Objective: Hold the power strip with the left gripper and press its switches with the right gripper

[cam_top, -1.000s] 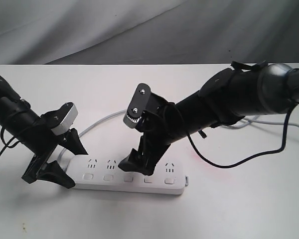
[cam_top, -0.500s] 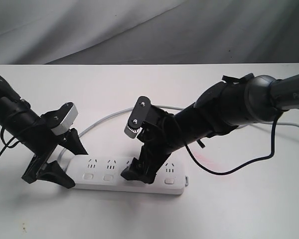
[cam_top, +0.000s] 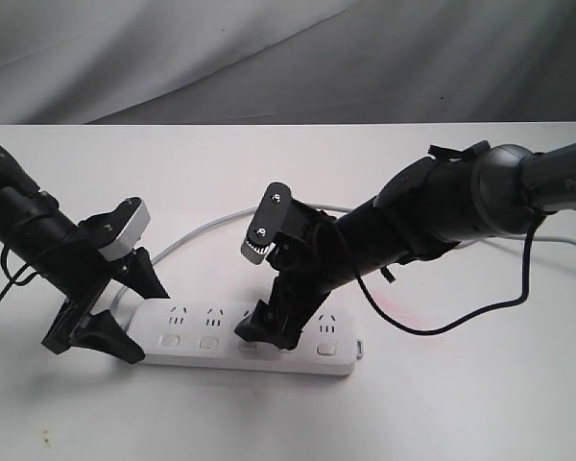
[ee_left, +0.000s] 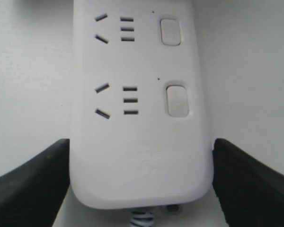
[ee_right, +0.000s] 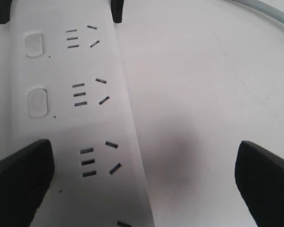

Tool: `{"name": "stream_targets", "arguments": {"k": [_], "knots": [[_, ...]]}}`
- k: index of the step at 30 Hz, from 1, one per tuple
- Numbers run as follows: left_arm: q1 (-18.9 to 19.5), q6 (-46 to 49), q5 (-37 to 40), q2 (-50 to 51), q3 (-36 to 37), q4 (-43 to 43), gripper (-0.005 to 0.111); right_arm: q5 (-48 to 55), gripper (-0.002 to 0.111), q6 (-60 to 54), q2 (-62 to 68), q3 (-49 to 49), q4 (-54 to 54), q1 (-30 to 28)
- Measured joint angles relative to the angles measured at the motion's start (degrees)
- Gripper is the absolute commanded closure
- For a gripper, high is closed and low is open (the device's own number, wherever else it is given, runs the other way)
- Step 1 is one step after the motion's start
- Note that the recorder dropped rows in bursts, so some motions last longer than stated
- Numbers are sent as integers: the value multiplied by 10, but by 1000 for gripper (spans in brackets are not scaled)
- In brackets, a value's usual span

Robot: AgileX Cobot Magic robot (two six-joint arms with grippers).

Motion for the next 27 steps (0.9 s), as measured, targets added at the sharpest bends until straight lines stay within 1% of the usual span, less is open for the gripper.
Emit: {"name": "stream_targets", "arguments": {"k": [14,27], "knots": [[0,0,0,0,0,0,52,28,14,14,20,-5,13,0],[0,0,0,0,0,-2,52,12,14,93,19,-7,-48,0]]}}
